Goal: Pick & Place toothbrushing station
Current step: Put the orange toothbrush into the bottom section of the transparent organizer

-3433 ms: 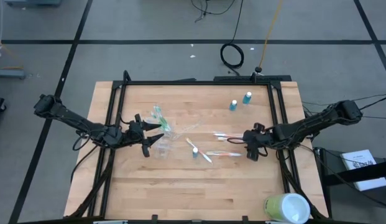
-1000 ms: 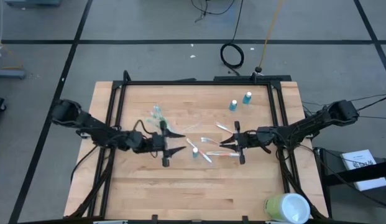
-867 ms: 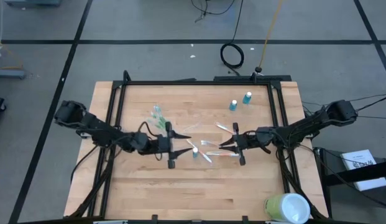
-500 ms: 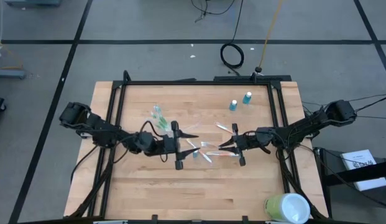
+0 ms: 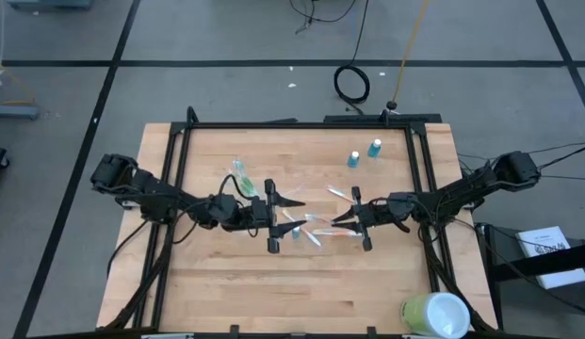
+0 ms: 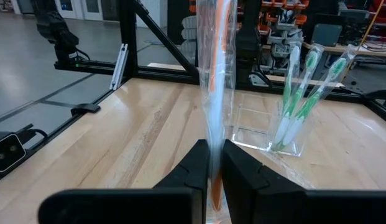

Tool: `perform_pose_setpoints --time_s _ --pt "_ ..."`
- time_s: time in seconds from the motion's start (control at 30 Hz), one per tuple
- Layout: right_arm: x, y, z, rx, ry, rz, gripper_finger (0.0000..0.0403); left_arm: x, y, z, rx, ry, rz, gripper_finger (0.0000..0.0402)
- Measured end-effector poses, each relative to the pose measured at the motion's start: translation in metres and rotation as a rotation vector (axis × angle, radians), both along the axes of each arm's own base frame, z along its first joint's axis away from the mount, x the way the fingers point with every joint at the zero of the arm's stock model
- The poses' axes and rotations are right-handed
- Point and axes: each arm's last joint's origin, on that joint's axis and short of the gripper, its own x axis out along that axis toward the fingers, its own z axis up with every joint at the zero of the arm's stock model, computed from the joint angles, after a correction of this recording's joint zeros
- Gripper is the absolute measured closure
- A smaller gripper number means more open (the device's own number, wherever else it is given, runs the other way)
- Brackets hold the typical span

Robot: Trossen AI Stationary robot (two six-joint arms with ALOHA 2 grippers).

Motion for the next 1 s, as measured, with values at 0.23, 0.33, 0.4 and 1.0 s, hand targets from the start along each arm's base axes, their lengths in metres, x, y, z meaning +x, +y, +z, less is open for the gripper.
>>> perform_pose_setpoints --time_s 0.23,0.33,0.4,1.0 --pt "0.0 0.0 0.0 -0.002 -0.001 0.0 0.0383 0.002 0.003 -0.002 -0.041 0.017 -0.102 0.0192" --pt "0.0 0.0 0.0 -0.002 -0.001 0.0 0.0383 0.002 0.003 -0.002 -0.044 0.017 -0.103 0.0192" --pt "0.0 0.0 0.0 0.0 -0.001 0.0 0.0383 0.002 0.003 -0.002 -0.045 0.017 -0.104 0.0192" --pt "0.0 0.0 0.001 0.002 -0.008 0.0 0.0383 0.026 -0.004 -0.009 0.039 -0.004 -0.095 0.0192"
